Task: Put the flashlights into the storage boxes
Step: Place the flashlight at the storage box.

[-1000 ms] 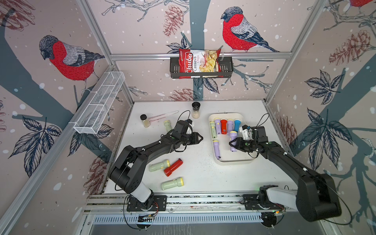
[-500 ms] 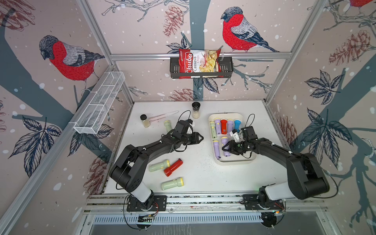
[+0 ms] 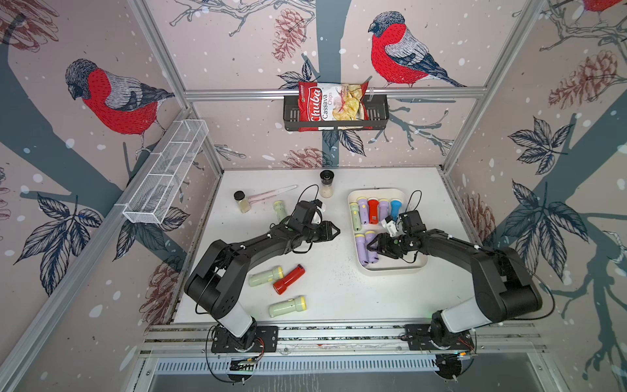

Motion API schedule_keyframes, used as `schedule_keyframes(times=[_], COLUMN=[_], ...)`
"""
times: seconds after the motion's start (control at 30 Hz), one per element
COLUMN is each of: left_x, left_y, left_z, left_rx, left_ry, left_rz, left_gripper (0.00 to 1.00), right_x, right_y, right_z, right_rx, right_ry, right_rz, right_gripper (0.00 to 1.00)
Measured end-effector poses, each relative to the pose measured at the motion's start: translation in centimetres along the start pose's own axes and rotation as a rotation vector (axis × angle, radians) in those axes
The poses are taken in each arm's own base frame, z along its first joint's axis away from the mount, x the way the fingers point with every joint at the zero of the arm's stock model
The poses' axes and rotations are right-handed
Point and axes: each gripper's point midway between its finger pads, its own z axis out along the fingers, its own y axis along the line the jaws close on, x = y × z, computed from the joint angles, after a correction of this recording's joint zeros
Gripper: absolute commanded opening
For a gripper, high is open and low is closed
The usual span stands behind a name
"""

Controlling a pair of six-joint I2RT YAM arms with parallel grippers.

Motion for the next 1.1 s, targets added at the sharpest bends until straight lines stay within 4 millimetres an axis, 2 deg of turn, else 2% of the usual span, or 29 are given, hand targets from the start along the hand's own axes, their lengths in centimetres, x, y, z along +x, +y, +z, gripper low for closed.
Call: schedule_keyframes(times=[0.17,0.3,0.47,0.63,0.83,1.1], left_x=[-0.1,-0.2,0.1,0.3,-0.8,-3.5], left_y=[-0.1,-0.3,-0.3,0.1,1.6,4.3], left_z=[0.0,-0.3,-0.7,-1.5,-4.2,-9.2], left_rx=[0.004,0.008,0.006,-0.022,-0.063,-0.196], left_ry=[-0.003,-0.01,-0.013,-0.006,-0.055,-0.132], left_rz=[0.002,0.006,0.006,-0.003,-0.033,-0.027], left_gripper=[0.47,0.47,0.47,0.49,0.5,0.55], right_x=[-0.4,-1.2,-2.8,-3.9,-3.6,-4.8], right_y=[0.2,1.0,2.7,6.0,9.2,9.8], right_z=[-0.1,-1.0,-2.8,-4.1,-4.4,-4.9], right_rx=[-0.003,0.003,0.03,0.069,0.086,0.134], right_ry=[-0.01,-0.046,-0.12,-0.197,-0.246,-0.298], right_rz=[-0.008,-0.034,-0.101,-0.252,-0.408,-0.477], right_gripper=[0.66,0.67,0.68,0.68,0.68,0.68])
